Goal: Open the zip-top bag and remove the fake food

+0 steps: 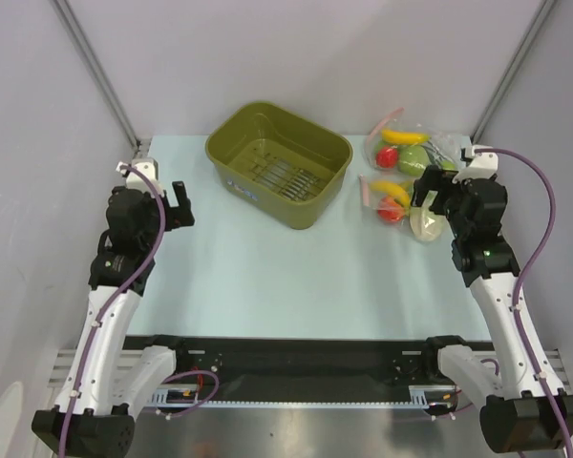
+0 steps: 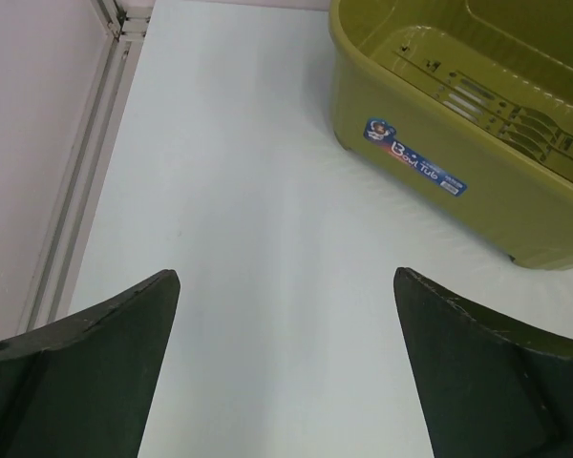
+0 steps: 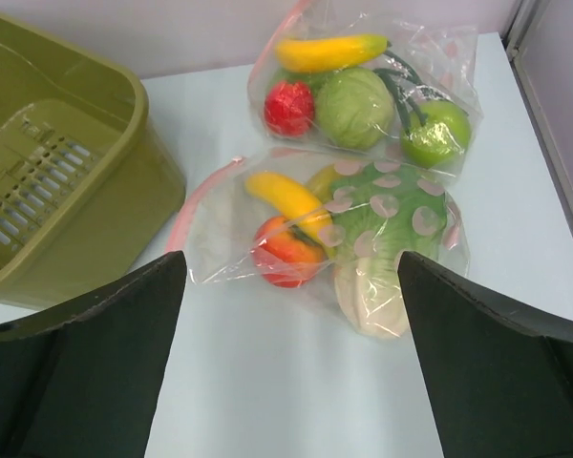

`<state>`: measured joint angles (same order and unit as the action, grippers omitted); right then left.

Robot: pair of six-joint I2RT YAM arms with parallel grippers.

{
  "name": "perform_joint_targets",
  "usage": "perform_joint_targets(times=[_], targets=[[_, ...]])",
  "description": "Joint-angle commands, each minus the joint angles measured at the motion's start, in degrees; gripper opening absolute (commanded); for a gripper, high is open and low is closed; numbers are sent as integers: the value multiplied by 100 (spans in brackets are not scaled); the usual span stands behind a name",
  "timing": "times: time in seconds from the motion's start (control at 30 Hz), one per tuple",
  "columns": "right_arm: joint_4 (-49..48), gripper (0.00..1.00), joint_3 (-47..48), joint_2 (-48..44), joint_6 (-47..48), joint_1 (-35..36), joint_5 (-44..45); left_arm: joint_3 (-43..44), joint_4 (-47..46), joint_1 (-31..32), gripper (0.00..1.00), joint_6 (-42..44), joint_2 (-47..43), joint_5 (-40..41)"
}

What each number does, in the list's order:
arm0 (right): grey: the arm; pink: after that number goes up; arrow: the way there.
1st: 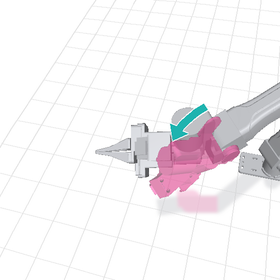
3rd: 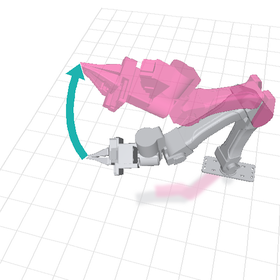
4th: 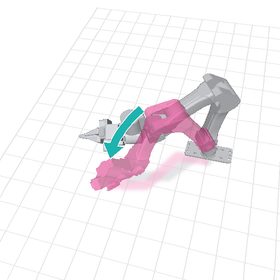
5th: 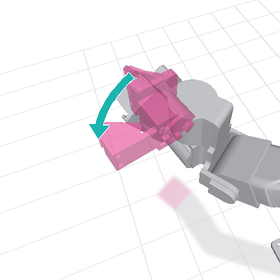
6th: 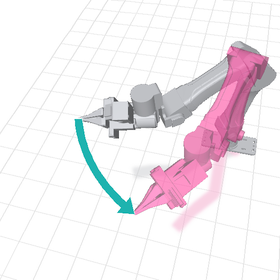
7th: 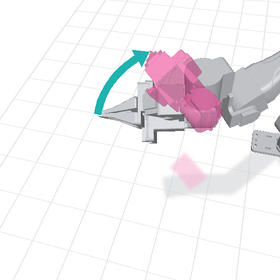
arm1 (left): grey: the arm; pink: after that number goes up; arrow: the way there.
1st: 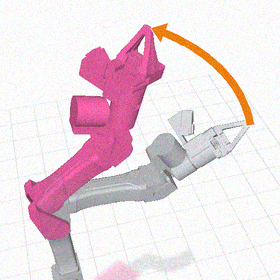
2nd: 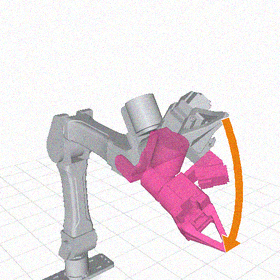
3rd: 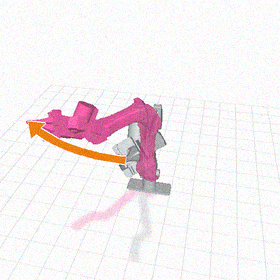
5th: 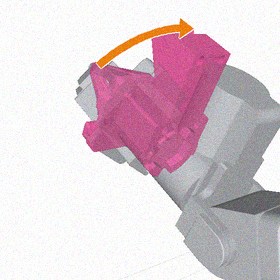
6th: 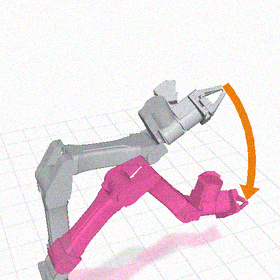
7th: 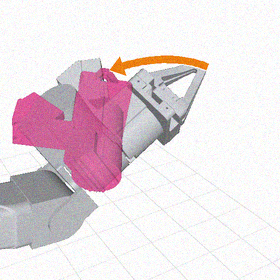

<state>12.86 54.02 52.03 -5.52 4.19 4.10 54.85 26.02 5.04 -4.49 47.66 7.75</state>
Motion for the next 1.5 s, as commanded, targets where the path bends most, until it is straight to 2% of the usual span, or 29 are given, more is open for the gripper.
perform_joint_targets(times=[0.0,0.1,0.27,0.5,0.73,1.0,1.27,1.37,1.43,1.47], targets=[[251,100,311,70,165,100,82,219,18,76,100,89,42,16],[374,100,363,202,437,275,231,149,-219,76,100,62,59,34],[384,100,609,790,692,1092,741,-71,-729,68,100,203,208,148],[-231,100,706,1914,859,1936,1180,-456,-1362,67,100,168,482,-633],[-697,100,619,2583,982,2218,1453,-642,-1512,67,100,133,569,-1205],[-1163,100,671,3269,1193,2438,1813,-651,-1495,67,100,71,551,-1249],[-1567,98,741,3990,1431,2447,2736,-660,-1504,67,100,115,622,-1232],[-1769,88,838,4236,1492,2385,2903,-677,-1530,67,100,124,622,-1232],[-1787,74,1005,4446,1545,2306,2939,-677,-1539,67,100,159,674,-1206],[-1761,62,1075,4491,1571,2280,2921,-669,-1530,67,100,159,683,-1205]])
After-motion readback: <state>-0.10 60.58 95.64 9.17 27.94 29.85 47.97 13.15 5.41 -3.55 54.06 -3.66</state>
